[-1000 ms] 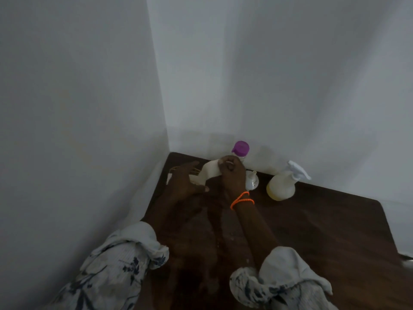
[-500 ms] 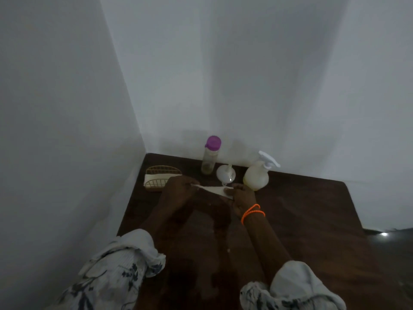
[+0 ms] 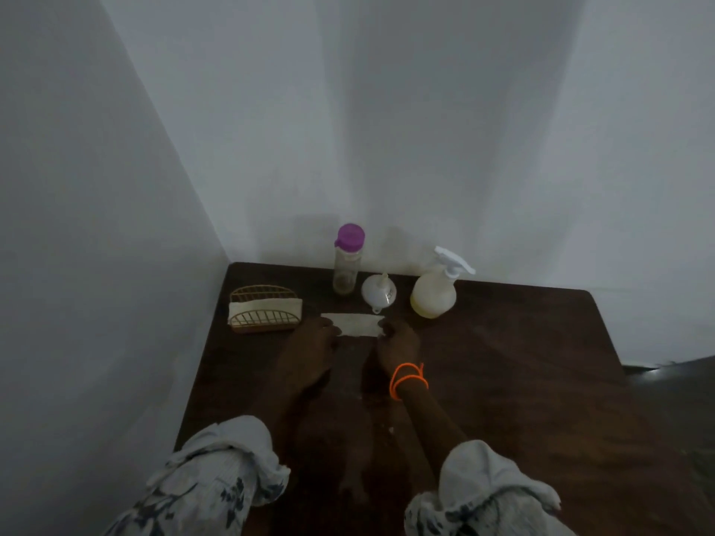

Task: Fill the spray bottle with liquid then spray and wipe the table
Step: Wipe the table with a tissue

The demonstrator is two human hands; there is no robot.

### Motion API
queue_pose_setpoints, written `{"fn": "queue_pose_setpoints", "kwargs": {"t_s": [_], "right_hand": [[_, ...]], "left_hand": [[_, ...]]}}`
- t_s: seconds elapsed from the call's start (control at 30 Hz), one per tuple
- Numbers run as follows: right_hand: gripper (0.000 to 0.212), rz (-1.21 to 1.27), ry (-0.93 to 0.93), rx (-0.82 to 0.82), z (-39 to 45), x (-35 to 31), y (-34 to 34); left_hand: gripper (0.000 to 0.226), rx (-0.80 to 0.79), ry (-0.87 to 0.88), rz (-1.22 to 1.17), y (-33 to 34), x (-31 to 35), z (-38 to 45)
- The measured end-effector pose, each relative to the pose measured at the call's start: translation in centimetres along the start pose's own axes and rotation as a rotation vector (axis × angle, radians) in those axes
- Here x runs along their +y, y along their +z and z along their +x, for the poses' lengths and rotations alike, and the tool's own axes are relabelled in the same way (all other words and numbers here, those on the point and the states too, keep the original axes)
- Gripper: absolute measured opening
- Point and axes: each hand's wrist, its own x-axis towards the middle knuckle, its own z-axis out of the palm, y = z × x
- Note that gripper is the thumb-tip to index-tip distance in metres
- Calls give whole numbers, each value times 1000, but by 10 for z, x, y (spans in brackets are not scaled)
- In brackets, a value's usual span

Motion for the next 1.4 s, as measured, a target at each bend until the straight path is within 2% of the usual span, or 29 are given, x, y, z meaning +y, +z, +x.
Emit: {"fn": "queue_pose_setpoints", "kwargs": {"t_s": [0.17, 0.23, 0.33, 0.53, 0.77, 1.03, 1.13, 1.27, 1.4], "right_hand": [[34, -213, -273, -163, 12, -8, 15], [39, -310, -337, -219, 17, -12, 19], [34, -404, -410, -229, 21, -10, 28], [32, -447, -451, -166, 0, 8, 36], [31, -486, -450, -159, -35, 23, 37], [37, -468, -447, -177, -90, 51, 44], [42, -457, -436, -183, -115, 65, 43], [40, -458, -498, -166, -146, 81, 35], [44, -453, -477, -191, -174, 100, 29]], "left_hand": [[45, -57, 10, -8, 17, -4, 24], [45, -93, 14, -6, 25, -9, 36], [37, -66, 28, 11, 40, -22, 44], [40, -17, 28, 4, 51, -20, 25], [37, -133, 71, 78, 51, -21, -1], [39, -171, 76, 79, 44, -5, -72], [37, -138, 111, 98, 52, 1, -106], [43, -130, 61, 93, 70, 9, -146], [66, -251, 26, 129, 71, 31, -177]]}}
